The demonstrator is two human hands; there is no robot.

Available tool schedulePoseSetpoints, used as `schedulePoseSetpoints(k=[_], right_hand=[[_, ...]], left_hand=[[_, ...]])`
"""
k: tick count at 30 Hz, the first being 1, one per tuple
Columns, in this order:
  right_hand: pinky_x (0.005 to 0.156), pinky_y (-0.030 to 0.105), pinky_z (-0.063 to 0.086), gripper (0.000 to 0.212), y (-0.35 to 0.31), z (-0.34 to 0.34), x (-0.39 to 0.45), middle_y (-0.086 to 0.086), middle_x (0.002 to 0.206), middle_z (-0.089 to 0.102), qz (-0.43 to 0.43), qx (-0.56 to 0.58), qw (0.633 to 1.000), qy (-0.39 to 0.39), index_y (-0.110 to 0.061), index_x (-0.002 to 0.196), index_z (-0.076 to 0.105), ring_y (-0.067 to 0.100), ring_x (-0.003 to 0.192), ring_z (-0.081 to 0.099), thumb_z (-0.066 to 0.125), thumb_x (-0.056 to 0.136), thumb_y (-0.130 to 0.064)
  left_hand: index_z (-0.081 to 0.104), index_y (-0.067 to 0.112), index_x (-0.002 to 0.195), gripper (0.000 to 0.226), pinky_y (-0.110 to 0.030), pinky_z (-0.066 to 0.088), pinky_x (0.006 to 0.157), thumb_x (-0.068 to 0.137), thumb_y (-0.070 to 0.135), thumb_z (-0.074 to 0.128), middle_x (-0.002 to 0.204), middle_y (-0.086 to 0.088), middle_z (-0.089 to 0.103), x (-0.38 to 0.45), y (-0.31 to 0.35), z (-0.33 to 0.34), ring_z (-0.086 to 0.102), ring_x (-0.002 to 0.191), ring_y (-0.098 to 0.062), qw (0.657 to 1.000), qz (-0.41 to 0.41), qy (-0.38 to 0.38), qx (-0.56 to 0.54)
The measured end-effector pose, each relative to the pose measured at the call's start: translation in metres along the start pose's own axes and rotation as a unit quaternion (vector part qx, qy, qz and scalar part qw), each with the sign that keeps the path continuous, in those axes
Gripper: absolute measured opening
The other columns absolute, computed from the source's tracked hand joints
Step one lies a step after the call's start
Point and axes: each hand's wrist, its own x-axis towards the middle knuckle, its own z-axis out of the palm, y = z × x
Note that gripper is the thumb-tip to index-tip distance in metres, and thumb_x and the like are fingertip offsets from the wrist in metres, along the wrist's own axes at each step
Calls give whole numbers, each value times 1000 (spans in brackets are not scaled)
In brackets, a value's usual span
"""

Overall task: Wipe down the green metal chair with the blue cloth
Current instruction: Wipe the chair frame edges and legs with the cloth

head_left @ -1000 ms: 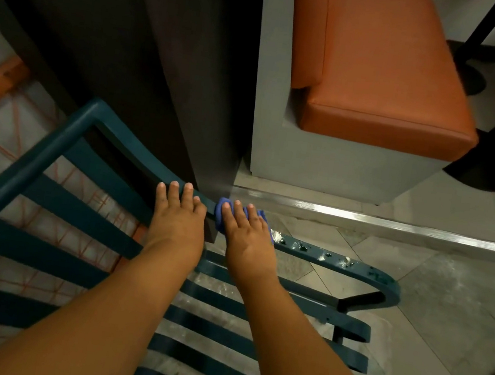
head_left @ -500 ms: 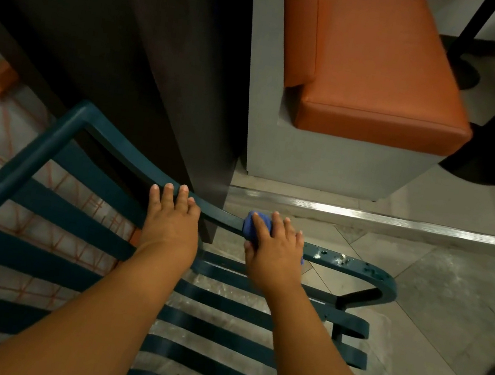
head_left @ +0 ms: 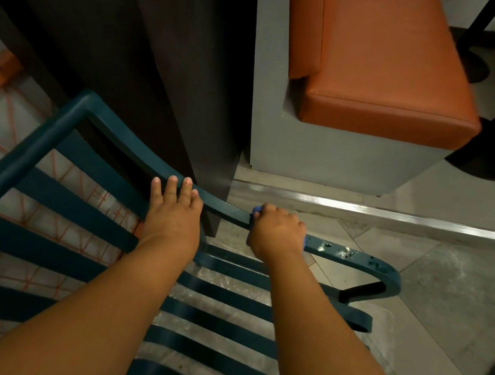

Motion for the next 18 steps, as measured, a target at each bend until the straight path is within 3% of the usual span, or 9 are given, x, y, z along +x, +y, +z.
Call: schedulePoseSetpoints(k=[3,6,9,12,14,16,18], right_hand=[[104,47,33,46,-25,18,-3,6,134,49,-88,23,995,33,-25,140,33,29,121,44,45,97,-36],[113,45,21,61,-8,27,-19,5,146,36,-154,20,986,66,-28,149,17,28,131,34,47,96,-32],[109,44,28,49,21,19,-20,5,138,47,-105,44,991,71,-27,143,30,28,125,41,47,97,-36],[100,46,37,43,3,2,-2,9,125,55,-10,5,1000,-17,-20,130,44,31,115,49,57,91,-34],[98,49,39,50,-22,0,8,10,127,54,-6,-5,999,-41,-21,131,43,33,115,49,63,86,-30],[107,50,31,63,-37,14,3,8,141,43,-72,18,997,3,-28,144,29,33,126,42,60,89,-28],[118,46,9,77,-34,29,-15,4,156,22,-142,35,988,53,-33,151,9,31,142,21,57,92,-22]], left_hand=[[-8,11,148,94,-59,-11,109,83,13,59,157,-14,-16,-2,2,1,-14,142,-38,1000,-7,8,-3],[-11,11,148,93,-58,-10,111,85,14,57,156,-14,-18,-2,3,3,-16,142,-38,1000,-8,17,-12],[-13,10,147,97,-57,-11,111,82,8,59,156,-14,-21,-1,0,6,-18,142,-38,1000,2,18,-21],[-13,9,147,97,-56,-11,111,82,8,58,156,-14,-22,0,0,8,-19,141,-38,999,6,24,-26],[-13,10,147,93,-56,-11,111,85,11,56,155,-14,-22,0,2,9,-19,141,-38,999,4,28,-24],[-12,10,147,89,-56,-11,111,88,15,54,156,-14,-21,0,4,9,-18,142,-39,999,-1,32,-20],[-11,11,148,85,-55,-10,111,90,19,51,156,-14,-20,-1,5,10,-17,142,-38,999,-6,36,-27]])
